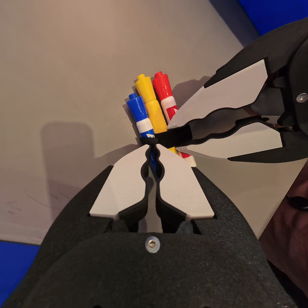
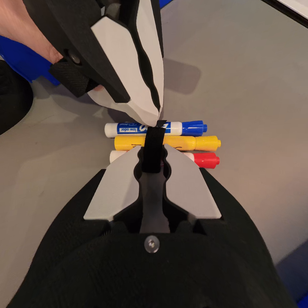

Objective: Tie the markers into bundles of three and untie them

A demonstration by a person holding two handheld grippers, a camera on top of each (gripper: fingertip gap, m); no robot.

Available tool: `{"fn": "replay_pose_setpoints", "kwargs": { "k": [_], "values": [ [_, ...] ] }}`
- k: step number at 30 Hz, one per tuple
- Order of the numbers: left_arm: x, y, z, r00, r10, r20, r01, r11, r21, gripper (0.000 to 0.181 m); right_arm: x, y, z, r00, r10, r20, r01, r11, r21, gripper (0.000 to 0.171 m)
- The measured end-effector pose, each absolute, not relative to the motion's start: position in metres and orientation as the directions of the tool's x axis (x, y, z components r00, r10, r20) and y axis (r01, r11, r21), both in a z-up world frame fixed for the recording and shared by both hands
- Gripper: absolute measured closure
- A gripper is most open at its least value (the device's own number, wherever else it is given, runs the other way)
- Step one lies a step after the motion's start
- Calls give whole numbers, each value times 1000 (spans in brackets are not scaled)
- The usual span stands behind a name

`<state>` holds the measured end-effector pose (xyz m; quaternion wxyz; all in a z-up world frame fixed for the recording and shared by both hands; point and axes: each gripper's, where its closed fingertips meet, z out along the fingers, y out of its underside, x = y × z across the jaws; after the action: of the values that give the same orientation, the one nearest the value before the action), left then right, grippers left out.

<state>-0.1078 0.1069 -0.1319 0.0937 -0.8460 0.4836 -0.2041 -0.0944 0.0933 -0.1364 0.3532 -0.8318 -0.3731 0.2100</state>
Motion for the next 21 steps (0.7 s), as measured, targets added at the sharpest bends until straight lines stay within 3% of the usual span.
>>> {"fn": "replay_pose_setpoints", "kwargs": {
  "k": [15,17,21],
  "values": [
    [-112,112,-124,545,-786,290,-683,-617,-390,181,-95,93,-136,621,780,-71,481,-452,-751,158],
    [-124,123,-126,591,-778,214,-676,-622,-396,181,-96,91,-137,612,787,-73,490,-450,-747,160],
    [-123,118,-123,598,-746,294,-632,-664,-398,181,-94,91,-136,620,781,-77,476,-452,-754,161]
  ]
}}
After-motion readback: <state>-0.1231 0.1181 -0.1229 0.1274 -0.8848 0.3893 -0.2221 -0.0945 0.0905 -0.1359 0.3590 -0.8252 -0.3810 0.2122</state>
